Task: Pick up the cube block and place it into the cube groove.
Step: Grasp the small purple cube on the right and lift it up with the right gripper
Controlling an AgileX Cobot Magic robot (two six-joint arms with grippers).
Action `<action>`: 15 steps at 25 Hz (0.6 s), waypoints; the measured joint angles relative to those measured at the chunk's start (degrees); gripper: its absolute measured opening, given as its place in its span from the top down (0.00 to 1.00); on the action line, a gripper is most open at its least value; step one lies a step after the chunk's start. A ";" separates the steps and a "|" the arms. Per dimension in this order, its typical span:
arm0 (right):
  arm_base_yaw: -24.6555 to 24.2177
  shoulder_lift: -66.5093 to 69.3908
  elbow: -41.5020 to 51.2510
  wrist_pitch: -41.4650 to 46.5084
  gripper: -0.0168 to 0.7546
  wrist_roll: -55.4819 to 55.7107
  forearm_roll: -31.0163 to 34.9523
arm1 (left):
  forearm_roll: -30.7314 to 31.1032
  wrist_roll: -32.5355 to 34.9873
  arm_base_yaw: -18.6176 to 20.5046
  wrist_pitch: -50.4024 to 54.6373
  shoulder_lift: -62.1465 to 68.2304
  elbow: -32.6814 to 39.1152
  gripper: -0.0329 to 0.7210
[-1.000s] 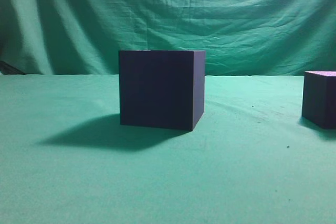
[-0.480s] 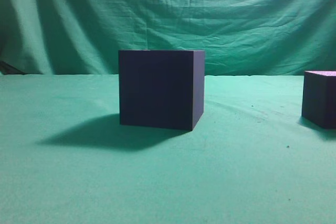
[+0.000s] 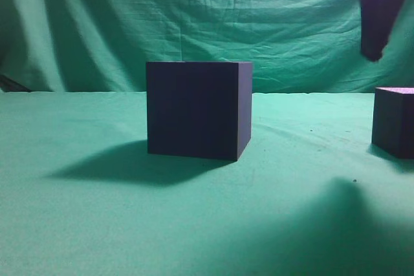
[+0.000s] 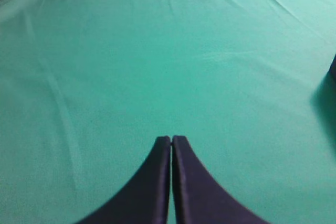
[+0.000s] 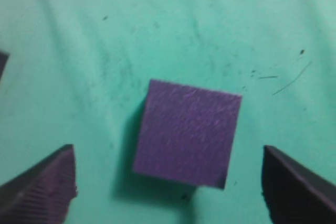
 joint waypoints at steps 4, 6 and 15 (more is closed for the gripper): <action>0.00 3.41 0.00 -1.21 0.14 8.18 -6.94 | 0.00 0.00 0.00 0.00 0.00 0.00 0.96; 0.00 5.25 -0.08 -2.03 0.14 10.32 -8.41 | 0.00 0.00 0.00 0.00 0.00 0.00 0.96; 0.00 10.37 -0.13 -5.20 0.44 11.99 -9.03 | 0.00 0.00 0.00 0.00 0.00 0.00 0.96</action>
